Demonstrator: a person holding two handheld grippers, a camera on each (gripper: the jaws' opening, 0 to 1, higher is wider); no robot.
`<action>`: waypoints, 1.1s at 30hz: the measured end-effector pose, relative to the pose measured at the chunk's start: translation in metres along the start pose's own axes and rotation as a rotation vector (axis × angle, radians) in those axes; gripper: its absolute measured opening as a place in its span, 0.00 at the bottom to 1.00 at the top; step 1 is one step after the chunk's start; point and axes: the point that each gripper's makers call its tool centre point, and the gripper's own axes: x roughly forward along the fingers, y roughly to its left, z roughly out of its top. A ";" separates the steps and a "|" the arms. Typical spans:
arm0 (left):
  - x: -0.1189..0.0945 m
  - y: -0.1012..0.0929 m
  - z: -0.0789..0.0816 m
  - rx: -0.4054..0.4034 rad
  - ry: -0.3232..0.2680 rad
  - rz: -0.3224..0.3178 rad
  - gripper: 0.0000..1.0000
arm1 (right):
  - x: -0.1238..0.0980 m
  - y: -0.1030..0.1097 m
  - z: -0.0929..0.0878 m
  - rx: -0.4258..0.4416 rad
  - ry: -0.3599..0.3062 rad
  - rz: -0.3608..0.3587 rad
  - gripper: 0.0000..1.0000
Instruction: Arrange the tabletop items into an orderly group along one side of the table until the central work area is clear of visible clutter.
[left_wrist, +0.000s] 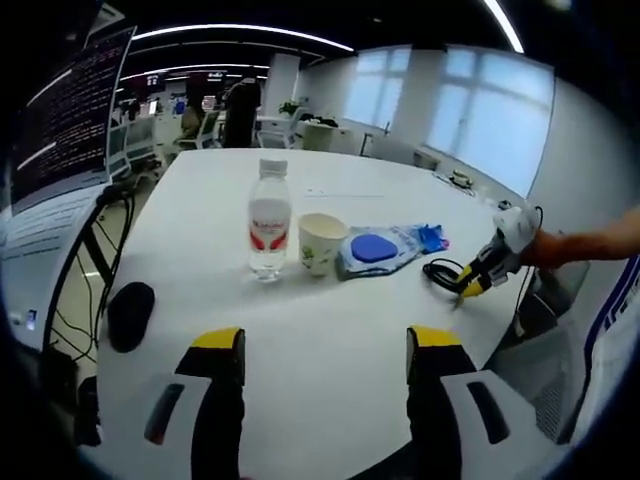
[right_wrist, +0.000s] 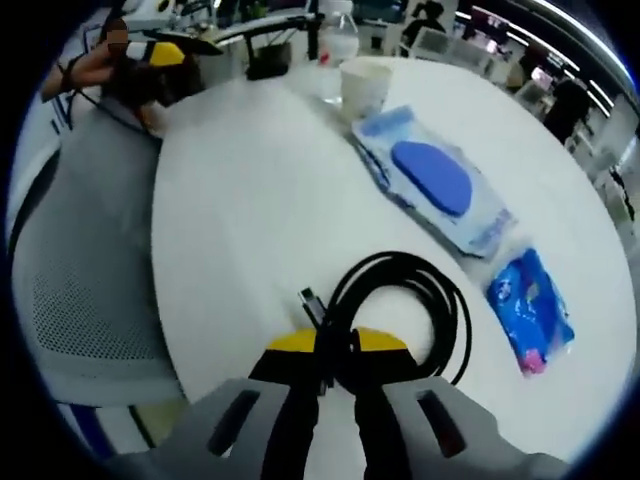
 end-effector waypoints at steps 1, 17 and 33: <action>0.000 0.000 0.000 -0.001 0.000 0.000 0.66 | -0.001 -0.003 0.000 0.018 -0.005 -0.005 0.09; -0.002 0.002 0.002 -0.010 -0.003 0.004 0.65 | -0.012 -0.040 0.003 0.359 -0.109 -0.057 0.09; -0.003 0.005 0.001 -0.018 0.003 0.012 0.65 | 0.015 -0.029 0.004 0.547 -0.152 0.021 0.10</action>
